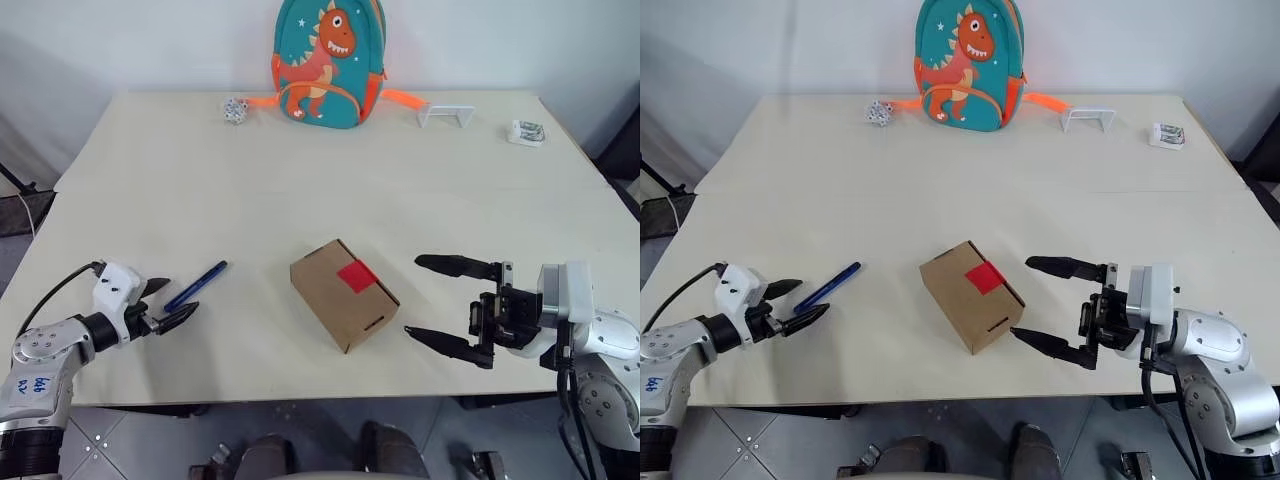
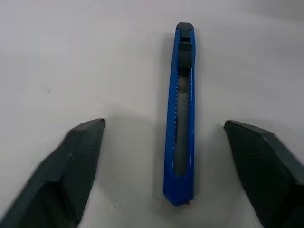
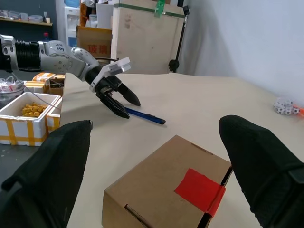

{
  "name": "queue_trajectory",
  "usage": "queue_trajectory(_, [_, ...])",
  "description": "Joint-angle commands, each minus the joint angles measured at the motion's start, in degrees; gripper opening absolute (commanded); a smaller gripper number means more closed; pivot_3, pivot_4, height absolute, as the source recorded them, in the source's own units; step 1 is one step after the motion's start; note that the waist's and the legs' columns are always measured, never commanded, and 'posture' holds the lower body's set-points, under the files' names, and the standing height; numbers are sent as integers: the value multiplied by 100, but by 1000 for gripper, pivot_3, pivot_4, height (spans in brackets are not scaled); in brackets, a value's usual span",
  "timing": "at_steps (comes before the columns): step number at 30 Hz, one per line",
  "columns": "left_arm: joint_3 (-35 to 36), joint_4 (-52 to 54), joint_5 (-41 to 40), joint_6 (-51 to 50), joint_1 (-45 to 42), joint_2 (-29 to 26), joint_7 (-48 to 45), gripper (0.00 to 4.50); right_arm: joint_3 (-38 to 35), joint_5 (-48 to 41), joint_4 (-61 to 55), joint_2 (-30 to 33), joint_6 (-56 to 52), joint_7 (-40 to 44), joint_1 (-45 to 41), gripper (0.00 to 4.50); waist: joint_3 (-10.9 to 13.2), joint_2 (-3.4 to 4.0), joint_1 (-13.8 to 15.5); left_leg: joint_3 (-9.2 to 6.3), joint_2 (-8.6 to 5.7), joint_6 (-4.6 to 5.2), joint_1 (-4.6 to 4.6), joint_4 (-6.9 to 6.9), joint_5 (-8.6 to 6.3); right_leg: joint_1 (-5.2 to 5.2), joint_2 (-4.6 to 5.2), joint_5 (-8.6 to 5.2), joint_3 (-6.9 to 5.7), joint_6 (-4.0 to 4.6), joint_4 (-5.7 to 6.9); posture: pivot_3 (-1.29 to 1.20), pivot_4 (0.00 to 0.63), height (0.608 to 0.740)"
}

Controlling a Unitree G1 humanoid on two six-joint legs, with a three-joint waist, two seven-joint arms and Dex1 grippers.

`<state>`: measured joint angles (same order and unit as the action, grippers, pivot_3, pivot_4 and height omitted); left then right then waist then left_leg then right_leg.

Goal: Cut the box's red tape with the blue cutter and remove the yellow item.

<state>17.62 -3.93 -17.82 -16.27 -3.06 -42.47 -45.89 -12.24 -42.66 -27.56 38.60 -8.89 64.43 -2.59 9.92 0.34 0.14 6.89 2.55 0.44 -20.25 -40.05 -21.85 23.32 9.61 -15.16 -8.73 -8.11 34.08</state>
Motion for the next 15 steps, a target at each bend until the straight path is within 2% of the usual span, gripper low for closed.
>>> queue_trajectory(1, [-179, -98, 282, -194, 225, -78, 159, 2791, -102, -1, -202, 9, 107, -25, 60, 4500, -2, 4, -4, 1, 0, 0, 1, 0, 0, 0, 0, 0, 1, 1, 1, 0, 150, 740])
queue_trajectory(5, [-238, -55, 348, -29, 275, -94, 188, 1676, -146, 0, -116, 28, 127, -27, 42, 4500, -9, 15, -15, 5, 2, 0, 6, 0, 0, 0, -1, -1, 7, 4, 2, 0, 150, 740])
queue_trajectory(15, [-281, -325, 303, 336, -13, -220, -62, 1676, -157, 16, -51, 61, 105, -31, 2, 4500, -16, 27, -13, 4, 4, 0, 9, 0, 0, 2, -4, -1, 14, 10, 2, 0, 150, 740])
